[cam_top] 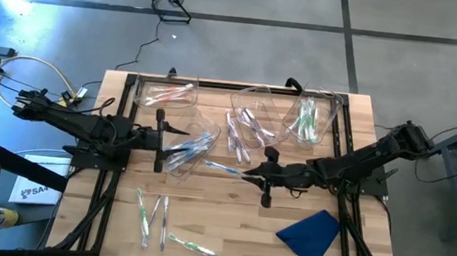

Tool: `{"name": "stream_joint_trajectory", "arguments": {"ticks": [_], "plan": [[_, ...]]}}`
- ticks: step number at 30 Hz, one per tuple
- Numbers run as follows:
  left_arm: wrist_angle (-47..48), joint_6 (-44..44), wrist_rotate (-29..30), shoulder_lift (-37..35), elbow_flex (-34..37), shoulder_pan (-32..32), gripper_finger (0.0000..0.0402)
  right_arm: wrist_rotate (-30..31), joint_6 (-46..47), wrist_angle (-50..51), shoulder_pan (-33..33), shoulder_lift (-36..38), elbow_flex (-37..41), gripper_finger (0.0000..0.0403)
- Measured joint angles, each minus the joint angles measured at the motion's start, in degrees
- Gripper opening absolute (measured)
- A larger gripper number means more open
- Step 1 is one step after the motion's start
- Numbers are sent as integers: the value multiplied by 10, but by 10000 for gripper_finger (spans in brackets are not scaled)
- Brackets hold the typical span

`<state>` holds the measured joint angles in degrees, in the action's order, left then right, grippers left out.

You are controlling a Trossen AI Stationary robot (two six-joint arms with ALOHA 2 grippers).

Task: Pick & Place Toothbrushes
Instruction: Put the blue toothbrush into the bottom transparent bin

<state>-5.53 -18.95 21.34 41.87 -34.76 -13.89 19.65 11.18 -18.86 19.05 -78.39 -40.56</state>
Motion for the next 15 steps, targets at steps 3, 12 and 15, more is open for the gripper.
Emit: {"name": "stream_joint_trajectory", "arguments": {"ticks": [3, 12, 15], "plan": [[-17, 0, 0, 0, 0, 0, 198, 5, -16, -35, -8, 0, 0, 45], [-38, 18, -6, 11, 0, 0, 198, 4, -45, -125, -24, 0, 0, 45], [-91, 49, 0, 28, 0, 0, 198, 13, -42, -144, -29, -2, 0, 45]]}}
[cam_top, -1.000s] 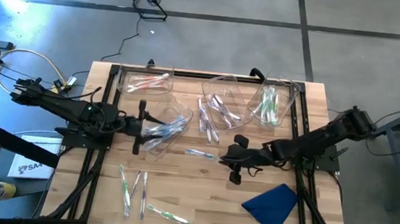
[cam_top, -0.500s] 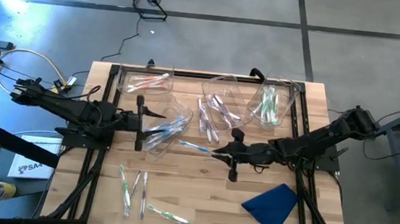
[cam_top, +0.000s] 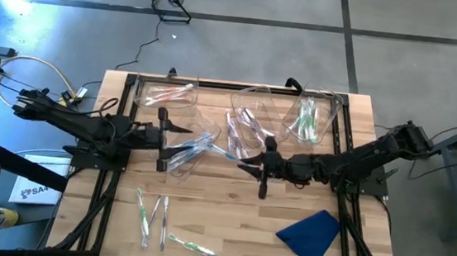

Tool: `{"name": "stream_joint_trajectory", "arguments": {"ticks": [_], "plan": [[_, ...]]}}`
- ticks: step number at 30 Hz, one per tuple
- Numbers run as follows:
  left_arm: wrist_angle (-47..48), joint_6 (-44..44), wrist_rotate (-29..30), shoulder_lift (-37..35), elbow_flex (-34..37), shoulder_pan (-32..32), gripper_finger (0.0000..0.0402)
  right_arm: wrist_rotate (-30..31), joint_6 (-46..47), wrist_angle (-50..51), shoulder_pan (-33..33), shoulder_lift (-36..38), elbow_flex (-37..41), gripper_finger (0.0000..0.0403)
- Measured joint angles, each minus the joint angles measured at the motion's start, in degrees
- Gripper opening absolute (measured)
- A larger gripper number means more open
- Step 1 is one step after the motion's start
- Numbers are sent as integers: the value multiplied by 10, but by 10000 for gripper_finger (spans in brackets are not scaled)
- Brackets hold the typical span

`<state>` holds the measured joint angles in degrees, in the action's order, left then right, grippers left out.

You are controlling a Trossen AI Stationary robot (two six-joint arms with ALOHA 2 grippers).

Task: Pick & Place Toothbrushes
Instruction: Put the blue toothbrush into the bottom transparent bin

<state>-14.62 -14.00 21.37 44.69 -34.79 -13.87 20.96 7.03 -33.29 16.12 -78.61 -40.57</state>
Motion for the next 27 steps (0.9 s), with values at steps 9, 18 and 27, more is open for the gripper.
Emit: {"name": "stream_joint_trajectory", "arguments": {"ticks": [9, 18, 27], "plan": [[-119, 10, -31, 79, 0, 15, 198, -2, -52, -50, -4, -1, 0, 45], [-282, 52, -171, 158, -1, 87, 198, 1, -54, -47, -5, -1, 0, 45], [-294, 96, -242, 217, -32, 105, 198, 1, -58, -36, -14, -1, 0, 45]]}}
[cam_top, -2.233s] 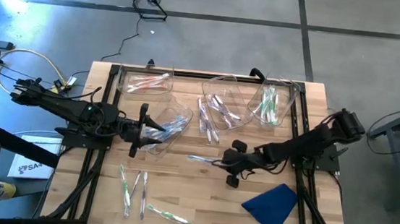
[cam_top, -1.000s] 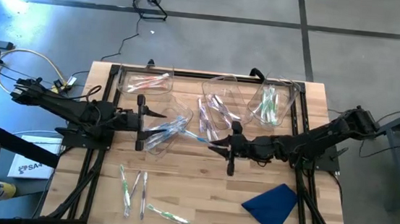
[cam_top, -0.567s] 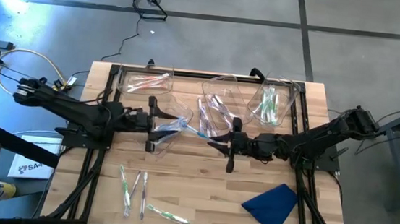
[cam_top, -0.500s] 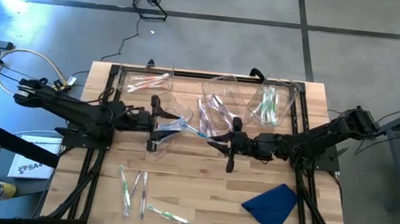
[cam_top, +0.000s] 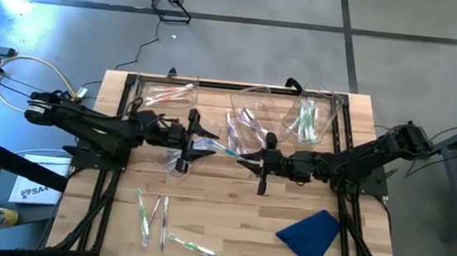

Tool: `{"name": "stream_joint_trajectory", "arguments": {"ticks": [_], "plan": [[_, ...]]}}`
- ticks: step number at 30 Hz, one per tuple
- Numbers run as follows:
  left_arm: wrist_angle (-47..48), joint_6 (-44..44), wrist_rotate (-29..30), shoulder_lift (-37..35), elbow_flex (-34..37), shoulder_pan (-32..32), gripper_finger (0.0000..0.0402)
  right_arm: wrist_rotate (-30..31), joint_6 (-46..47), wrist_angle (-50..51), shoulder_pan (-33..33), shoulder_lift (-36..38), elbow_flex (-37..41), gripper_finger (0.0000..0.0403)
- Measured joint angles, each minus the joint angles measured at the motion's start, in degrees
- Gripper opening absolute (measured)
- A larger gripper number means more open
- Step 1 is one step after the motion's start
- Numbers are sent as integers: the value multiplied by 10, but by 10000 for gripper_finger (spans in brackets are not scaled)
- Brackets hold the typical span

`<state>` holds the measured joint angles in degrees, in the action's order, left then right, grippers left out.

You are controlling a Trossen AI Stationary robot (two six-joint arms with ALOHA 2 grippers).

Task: Pick & Place Toothbrushes
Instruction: Put the blue toothbrush into the bottom transparent bin

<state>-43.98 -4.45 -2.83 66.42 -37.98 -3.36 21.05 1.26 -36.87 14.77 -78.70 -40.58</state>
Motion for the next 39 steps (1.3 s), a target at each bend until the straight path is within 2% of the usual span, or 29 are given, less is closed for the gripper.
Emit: {"name": "stream_joint_trajectory", "arguments": {"ticks": [4, 12, 15, 24, 30, 33, 39], "plan": [[-2, -1, -27, 22, -23, 0, 198, -1, 0, 3, -6, 0, 0, 45], [6, -13, -28, 37, -40, 0, 193, 0, 0, 7, -7, 0, 0, 45], [4, -12, -28, 37, -40, 0, 170, 0, 0, 7, -7, 0, 0, 45], [4, -15, -8, 37, -40, 0, 60, 0, -1, 8, -7, 0, 0, 45], [5, -17, -11, 37, -40, 0, 50, 0, -1, 10, -7, 0, 0, 46], [7, -17, -17, 37, -40, 0, 52, -2, 0, 10, -7, 0, 0, 64], [11, -19, -24, 36, -40, 0, 48, 0, 6, 20, -2, 8, 0, 138]]}}
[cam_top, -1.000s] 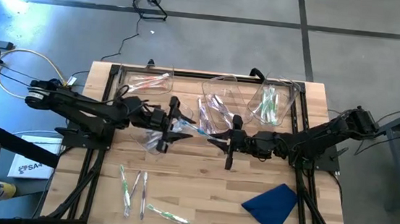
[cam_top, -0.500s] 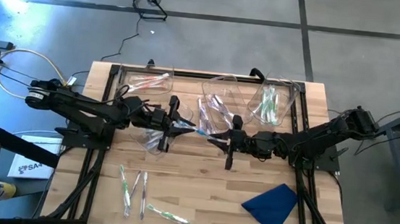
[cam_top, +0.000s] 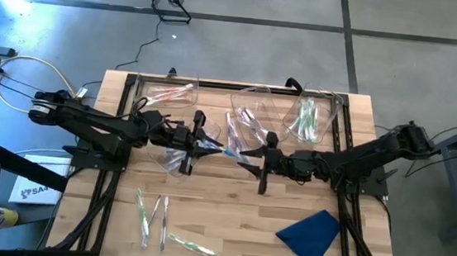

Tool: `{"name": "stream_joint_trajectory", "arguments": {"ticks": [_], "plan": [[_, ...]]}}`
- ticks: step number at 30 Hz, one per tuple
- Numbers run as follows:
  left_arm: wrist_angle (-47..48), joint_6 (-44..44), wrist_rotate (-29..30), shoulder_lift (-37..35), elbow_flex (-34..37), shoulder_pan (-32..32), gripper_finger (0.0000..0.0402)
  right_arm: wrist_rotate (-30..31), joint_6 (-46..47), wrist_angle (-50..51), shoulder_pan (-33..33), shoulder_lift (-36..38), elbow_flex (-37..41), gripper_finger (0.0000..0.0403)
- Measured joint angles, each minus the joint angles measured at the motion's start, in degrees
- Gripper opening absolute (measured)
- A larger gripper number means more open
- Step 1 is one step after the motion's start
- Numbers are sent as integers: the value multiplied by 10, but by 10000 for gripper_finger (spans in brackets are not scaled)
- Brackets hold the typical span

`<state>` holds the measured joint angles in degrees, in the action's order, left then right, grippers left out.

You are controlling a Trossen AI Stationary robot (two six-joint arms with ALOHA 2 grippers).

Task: Pick & Place Toothbrushes
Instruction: Put the blue toothbrush into the bottom transparent bin

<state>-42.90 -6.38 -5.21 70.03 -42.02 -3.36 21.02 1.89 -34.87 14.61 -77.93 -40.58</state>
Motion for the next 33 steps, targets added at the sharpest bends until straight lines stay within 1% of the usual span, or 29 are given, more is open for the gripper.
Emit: {"name": "stream_joint_trajectory", "arguments": {"ticks": [2, 4, 6, 9, 11, 16, 21, 27, 31, 33], "plan": [[11, -8, 0, -6, 0, 0, 48, 1, 0, 9, 4, 4, 0, 165], [27, -9, -1, -17, 0, 5, 48, 2, 3, 42, 12, 18, 0, 190], [64, -7, -13, -37, 0, 17, 48, 2, 20, 78, 16, 33, 0, 212], [134, 12, -37, -70, 0, 45, 48, 0, 63, 169, 19, 64, 0, 232], [192, 26, -48, -95, 0, 67, 48, 0, 89, 214, 19, 81, 0, 236], [305, 38, -50, -145, -1, 110, 48, -36, 146, 308, 20, 97, 0, 226], [464, 52, -58, -181, -33, 148, 48, -44, 182, 359, 20, 88, 0, 203], [692, 58, -58, -184, -100, 176, 48, -48, 189, 358, 20, 77, 0, 177], [806, 79, -57, -180, -120, 186, 48, -54, 191, 360, 20, 74, 0, 164], [838, 93, -58, -180, -123, 189, 48, -61, 191, 357, 19, 73, 0, 160]]}}
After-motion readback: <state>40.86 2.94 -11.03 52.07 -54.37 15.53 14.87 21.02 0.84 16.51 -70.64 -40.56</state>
